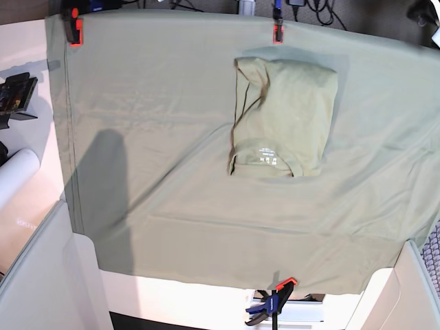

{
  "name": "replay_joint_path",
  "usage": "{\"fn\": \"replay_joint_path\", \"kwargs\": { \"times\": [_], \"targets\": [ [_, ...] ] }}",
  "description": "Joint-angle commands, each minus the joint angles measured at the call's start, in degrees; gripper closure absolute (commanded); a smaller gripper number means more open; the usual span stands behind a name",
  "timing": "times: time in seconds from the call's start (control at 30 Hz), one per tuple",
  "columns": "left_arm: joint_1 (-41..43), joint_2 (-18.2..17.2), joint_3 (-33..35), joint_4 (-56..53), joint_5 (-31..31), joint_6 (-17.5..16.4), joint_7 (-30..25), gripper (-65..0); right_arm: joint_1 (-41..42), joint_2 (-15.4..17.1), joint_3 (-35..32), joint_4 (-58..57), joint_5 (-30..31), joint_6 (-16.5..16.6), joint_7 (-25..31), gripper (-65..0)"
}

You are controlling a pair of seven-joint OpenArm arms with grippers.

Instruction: Fold the T-shirt properly

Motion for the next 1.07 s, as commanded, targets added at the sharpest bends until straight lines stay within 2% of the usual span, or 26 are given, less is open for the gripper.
{"fn": "replay_joint_path", "kwargs": {
  "times": [0.0,0.07,0.2,0.3,0.37,0.43,0.5,0.63,0.73,0.9,1.03],
  "targets": [
    [1.4,-0.6,0.3,-1.3,0.7,-0.5,-0.6,0.0,-1.4,0.4,0.0,-0.5,0.4,0.2,0.8,0.0],
    [2.2,-0.6,3.0,-5.9,4.6,0.4,-2.3,0.0,-2.3,0.3,0.0,-4.5,0.0,0.2,0.9,0.0],
    [0.2,-0.6,11.5,-16.3,13.7,5.6,-8.7,0.0,0.1,0.3,0.0,-17.0,-0.5,-0.2,1.4,0.0],
    [-5.5,-0.2,19.9,-25.2,17.6,10.8,-9.0,0.0,5.4,0.3,0.0,-28.1,-0.5,-0.2,1.4,0.0],
    [-10.6,1.5,24.7,-32.2,21.3,13.7,-8.9,0.0,9.1,0.3,0.0,-35.4,0.4,-0.2,1.4,0.0],
    [-16.7,3.6,28.7,-40.4,24.6,15.3,-8.9,0.0,13.2,0.2,0.0,-42.5,0.9,-0.3,1.2,0.0],
    [-23.8,5.6,32.8,-48.7,25.7,16.4,-9.0,0.0,17.2,0.0,0.0,-49.1,0.7,-0.5,0.8,0.0],
    [-38.3,9.3,43.1,-64.2,25.9,16.3,-11.4,0.0,24.6,0.0,0.0,-60.5,0.5,-0.5,-1.3,0.0],
    [-46.3,12.2,51.8,-72.7,25.8,16.7,-13.3,0.0,28.6,-0.3,0.0,-66.2,-2.0,-0.6,-2.1,0.0],
    [-51.4,15.3,64.5,-77.0,25.7,21.4,-16.1,0.0,31.1,-1.0,0.0,-68.2,-5.3,-0.6,-4.4,0.0],
    [-51.5,17.5,66.3,-76.8,25.8,22.3,-17.4,0.0,31.0,-1.1,0.0,-68.0,-5.3,-0.6,-3.0,0.0]
  ]
}}
